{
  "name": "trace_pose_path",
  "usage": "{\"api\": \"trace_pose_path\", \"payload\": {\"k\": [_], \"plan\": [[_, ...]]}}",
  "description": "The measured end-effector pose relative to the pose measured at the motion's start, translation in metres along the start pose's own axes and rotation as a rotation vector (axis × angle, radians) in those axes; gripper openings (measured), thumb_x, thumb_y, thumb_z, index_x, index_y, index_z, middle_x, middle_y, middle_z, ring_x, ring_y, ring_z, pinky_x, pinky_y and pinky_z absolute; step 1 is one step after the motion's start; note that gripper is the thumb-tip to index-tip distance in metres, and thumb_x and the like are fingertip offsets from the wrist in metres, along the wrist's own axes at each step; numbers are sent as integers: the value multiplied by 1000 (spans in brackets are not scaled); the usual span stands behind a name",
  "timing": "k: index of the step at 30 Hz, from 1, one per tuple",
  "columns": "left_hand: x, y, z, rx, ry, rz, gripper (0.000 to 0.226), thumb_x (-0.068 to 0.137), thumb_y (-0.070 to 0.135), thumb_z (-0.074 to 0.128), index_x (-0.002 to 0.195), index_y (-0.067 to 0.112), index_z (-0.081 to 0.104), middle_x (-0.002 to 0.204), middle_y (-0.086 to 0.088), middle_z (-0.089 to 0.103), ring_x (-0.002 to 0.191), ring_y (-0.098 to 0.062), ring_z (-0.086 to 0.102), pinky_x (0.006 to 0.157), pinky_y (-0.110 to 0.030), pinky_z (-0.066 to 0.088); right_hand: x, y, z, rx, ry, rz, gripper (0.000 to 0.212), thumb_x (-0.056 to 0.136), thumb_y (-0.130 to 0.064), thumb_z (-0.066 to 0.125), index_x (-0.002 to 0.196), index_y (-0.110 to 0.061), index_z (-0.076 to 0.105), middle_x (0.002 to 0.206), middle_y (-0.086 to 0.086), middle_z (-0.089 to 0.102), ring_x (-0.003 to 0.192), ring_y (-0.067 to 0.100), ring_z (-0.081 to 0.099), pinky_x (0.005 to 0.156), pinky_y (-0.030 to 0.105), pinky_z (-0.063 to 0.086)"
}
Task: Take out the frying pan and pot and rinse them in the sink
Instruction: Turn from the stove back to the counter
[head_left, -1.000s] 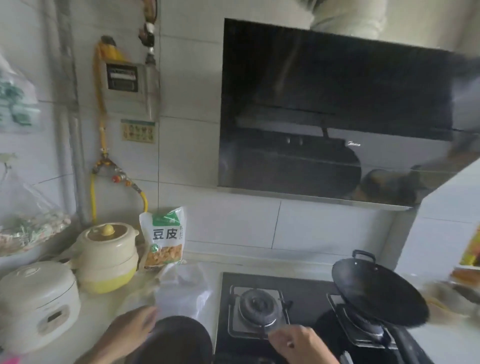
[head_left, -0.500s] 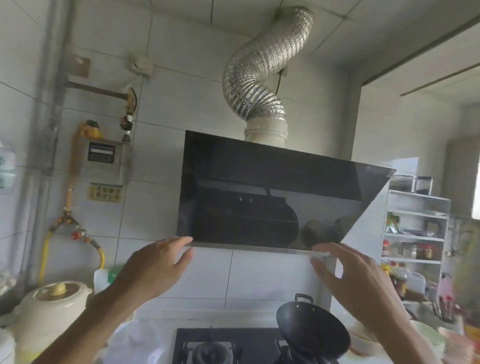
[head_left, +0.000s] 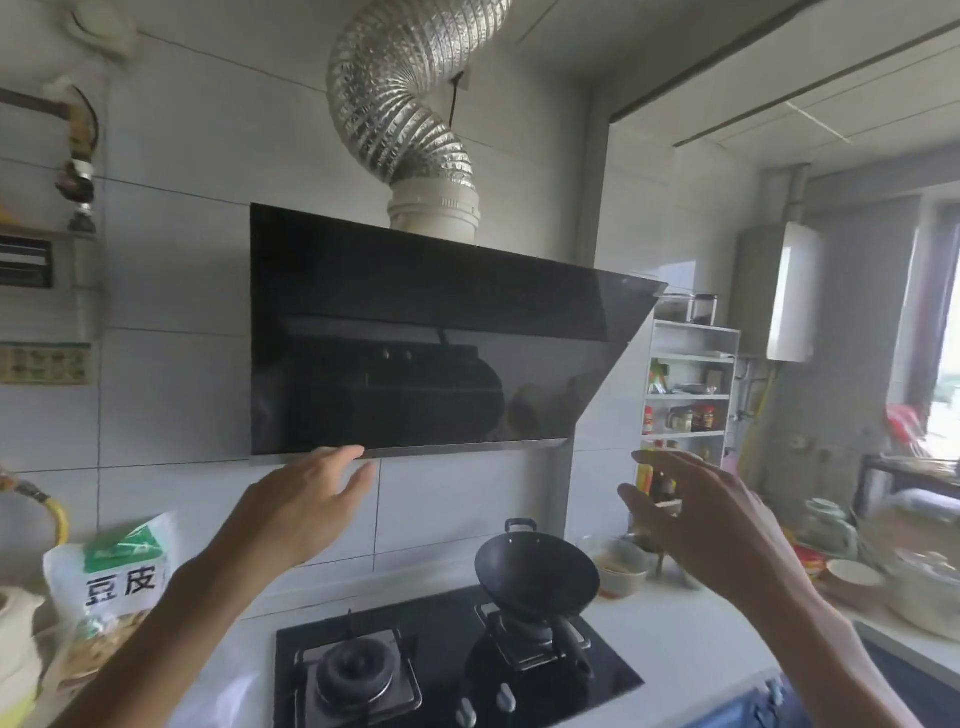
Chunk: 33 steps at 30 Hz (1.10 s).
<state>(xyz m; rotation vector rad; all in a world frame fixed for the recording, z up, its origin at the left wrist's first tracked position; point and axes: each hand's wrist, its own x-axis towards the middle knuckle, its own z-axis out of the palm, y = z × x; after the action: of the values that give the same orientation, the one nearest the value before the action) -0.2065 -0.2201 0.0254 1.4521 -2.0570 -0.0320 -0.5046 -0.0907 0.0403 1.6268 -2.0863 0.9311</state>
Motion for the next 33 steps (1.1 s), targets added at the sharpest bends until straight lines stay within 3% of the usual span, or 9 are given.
{"api": "trace_pose_path", "payload": {"k": [3,7,12,17,21,25,28,31,33], "plan": [[3,17,25,9,2,77,49,97,50,24,140,31,38,149,13,39,135,-12,40,107,-33,35,-10,20,-6,-26,-2,64,44,86,-55,53,127,-41,55,132,-16,58,99,11,61,75,29,44],[14,62,60,-14,-45,181,50,96,50,23,140,31,38,149,14,38,135,-10,39,106,-31,35,-26,68,-18,-40,51,144,40,85,-50,58,123,-37,60,128,-14,62,108,15,62,72,27,42],[28,153,114,-79,-101,300,50,96,51,26,140,31,38,149,14,37,135,-10,38,107,-32,34,-43,153,-39,-72,75,255,38,84,-45,61,122,-37,60,127,-11,62,108,17,62,84,35,49],[37,274,183,-148,-185,425,49,96,53,26,140,34,35,150,14,35,136,-13,39,108,-36,34,-54,262,-76,-182,131,340,38,84,-47,62,121,-40,60,119,-11,66,83,8,56,63,26,37],[42,386,237,-208,-244,496,49,97,51,27,141,32,36,149,12,38,133,-16,41,106,-38,34,-55,358,-111,-240,138,415,41,84,-48,60,124,-39,59,123,-10,65,102,16,64,70,28,42],[37,497,292,-271,-238,564,45,96,49,31,138,33,40,146,12,42,131,-17,43,103,-37,37,-62,457,-140,-273,135,487,40,84,-50,58,124,-42,55,121,-13,64,98,15,65,71,29,42],[34,573,325,-276,-274,641,46,96,48,33,138,32,41,146,9,44,133,-17,41,106,-40,36,-72,523,-161,-273,92,582,40,85,-51,56,124,-43,53,116,-16,66,108,14,62,83,34,48],[31,644,360,-292,-289,693,46,96,47,33,138,31,41,144,8,46,131,-18,43,105,-37,34,-82,584,-182,-268,89,643,37,85,-52,56,121,-42,56,112,-24,64,103,2,62,86,34,48],[29,688,388,-311,-319,742,45,96,48,34,138,32,42,144,8,46,131,-17,43,104,-35,33,-89,620,-191,-257,116,677,25,85,-50,58,109,-48,59,91,-34,58,83,-15,55,71,22,44]]}}
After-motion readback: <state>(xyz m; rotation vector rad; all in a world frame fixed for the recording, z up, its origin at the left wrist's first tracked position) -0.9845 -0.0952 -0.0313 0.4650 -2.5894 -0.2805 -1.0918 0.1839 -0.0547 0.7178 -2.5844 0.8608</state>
